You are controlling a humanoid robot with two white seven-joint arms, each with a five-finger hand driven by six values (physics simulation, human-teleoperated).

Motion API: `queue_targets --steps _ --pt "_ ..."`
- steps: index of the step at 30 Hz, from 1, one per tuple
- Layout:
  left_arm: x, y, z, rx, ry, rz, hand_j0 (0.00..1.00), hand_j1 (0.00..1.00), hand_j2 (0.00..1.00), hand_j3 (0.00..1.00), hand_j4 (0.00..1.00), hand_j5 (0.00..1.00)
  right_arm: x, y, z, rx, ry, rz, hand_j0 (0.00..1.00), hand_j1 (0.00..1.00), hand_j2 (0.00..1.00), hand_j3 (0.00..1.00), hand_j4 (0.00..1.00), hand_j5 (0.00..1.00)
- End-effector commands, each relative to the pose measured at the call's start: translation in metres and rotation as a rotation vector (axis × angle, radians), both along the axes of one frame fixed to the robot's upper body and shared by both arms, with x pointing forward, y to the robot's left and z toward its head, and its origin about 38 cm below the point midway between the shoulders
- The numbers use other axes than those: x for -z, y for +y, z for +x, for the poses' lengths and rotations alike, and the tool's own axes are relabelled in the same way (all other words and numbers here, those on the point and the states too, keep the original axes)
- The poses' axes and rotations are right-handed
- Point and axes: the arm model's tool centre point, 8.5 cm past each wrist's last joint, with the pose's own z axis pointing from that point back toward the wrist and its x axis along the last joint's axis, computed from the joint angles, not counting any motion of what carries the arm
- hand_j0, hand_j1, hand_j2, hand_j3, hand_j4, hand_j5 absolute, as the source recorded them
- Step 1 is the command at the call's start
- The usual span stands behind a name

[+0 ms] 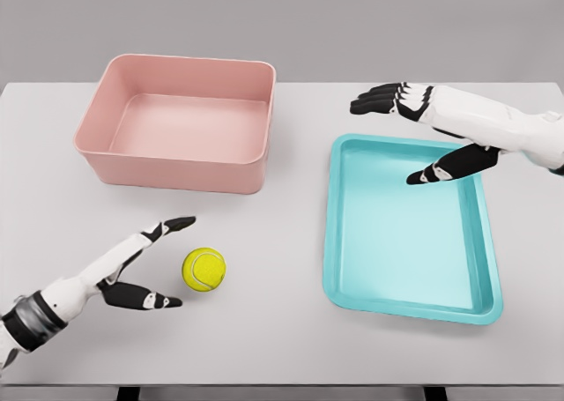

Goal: Put the tennis from the blue tray into the pink basket with both arms

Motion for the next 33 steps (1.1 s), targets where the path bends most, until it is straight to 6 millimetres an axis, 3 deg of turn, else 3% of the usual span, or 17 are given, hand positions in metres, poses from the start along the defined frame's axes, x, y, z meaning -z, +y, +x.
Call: queue_targets --steps 1,29,33 --pt "0.005 -0.001 0.0 -0.013 0.036 0.011 0.99 0.99 0.99 0.99 0.99 0.99 0.0 -0.001 -0.001 -0.002 0.003 0.004 1.0 1.0 1.0 1.0 1.0 1.0" --pt "0.013 -0.028 -0.002 0.029 0.057 -0.023 0.87 0.87 0.87 0.87 0.87 0.87 -0.003 -0.01 -0.003 0.012 0.001 -0.019 1.0 1.0 1.0 1.0 1.0 1.0" --pt "0.012 -0.029 -0.002 0.033 0.055 -0.023 0.75 0.75 0.75 0.75 0.75 0.75 -0.002 -0.009 -0.003 0.011 0.004 -0.018 1.0 1.0 1.0 1.0 1.0 1.0"
